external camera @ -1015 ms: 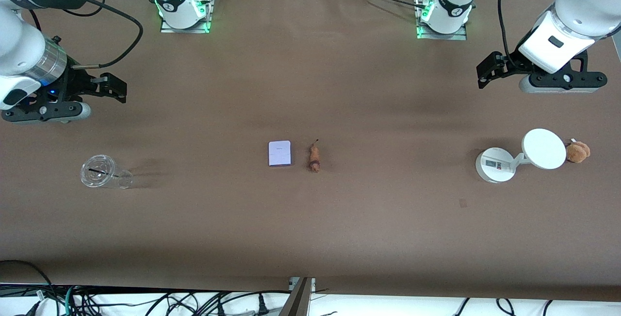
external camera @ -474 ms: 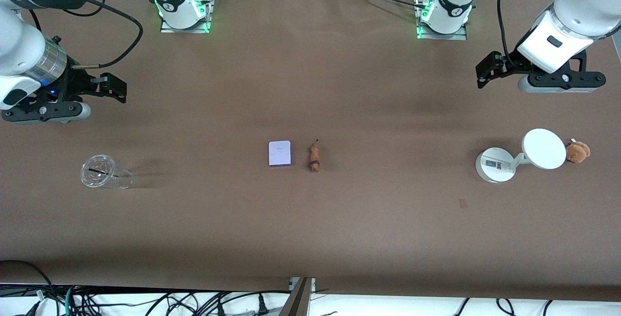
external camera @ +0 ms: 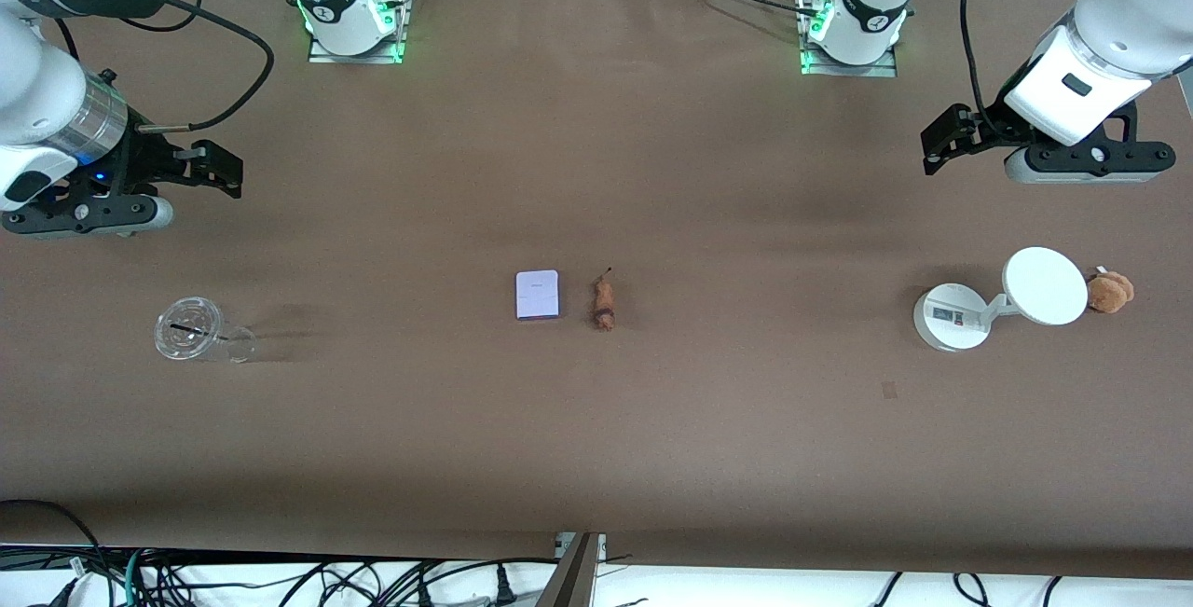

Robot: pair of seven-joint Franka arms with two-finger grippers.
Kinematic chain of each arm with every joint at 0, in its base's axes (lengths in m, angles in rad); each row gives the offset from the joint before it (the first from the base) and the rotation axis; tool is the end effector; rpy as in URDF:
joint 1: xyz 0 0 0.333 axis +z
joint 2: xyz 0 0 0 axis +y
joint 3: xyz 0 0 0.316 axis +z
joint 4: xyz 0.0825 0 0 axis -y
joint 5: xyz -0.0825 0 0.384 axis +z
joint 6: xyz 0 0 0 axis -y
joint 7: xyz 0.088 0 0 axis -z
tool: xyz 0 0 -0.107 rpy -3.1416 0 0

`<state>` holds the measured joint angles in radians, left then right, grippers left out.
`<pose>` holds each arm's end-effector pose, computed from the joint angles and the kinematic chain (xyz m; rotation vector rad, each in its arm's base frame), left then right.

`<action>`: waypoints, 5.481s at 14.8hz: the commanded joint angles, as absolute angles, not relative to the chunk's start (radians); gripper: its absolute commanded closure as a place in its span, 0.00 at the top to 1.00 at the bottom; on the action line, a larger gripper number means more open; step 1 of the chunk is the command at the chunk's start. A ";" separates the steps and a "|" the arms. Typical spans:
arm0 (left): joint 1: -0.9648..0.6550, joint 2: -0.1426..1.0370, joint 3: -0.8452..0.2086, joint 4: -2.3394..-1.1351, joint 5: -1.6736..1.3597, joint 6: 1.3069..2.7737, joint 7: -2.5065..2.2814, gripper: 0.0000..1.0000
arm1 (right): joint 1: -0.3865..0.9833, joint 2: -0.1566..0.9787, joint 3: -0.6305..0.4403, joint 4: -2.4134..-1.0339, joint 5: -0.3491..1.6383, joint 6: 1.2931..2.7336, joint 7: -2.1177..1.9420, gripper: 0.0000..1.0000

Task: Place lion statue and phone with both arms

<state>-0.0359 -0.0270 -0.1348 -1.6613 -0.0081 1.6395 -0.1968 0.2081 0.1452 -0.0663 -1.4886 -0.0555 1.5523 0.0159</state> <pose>0.5427 -0.0953 0.6024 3.1360 0.0418 0.0064 0.5892 0.0808 0.5785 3.0619 0.1954 -0.1163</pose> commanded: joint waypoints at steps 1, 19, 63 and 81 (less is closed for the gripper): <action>-0.032 -0.017 -0.137 -1.647 -0.006 1.643 -0.201 1.00 | 0.207 0.138 -0.064 -1.479 -0.063 1.545 0.021 1.00; -0.012 0.034 -0.140 -1.646 -0.006 1.663 -0.189 1.00 | 0.206 0.140 -0.069 -1.480 -0.061 1.546 0.021 1.00; -0.492 0.751 -0.161 -1.332 0.005 2.124 -0.968 1.00 | 0.204 0.152 -0.067 -1.482 -0.038 1.548 0.021 1.00; -0.699 0.948 -0.023 -1.193 0.026 2.238 -0.977 1.00 | 0.215 0.324 -0.064 -1.486 -0.034 1.611 0.021 1.00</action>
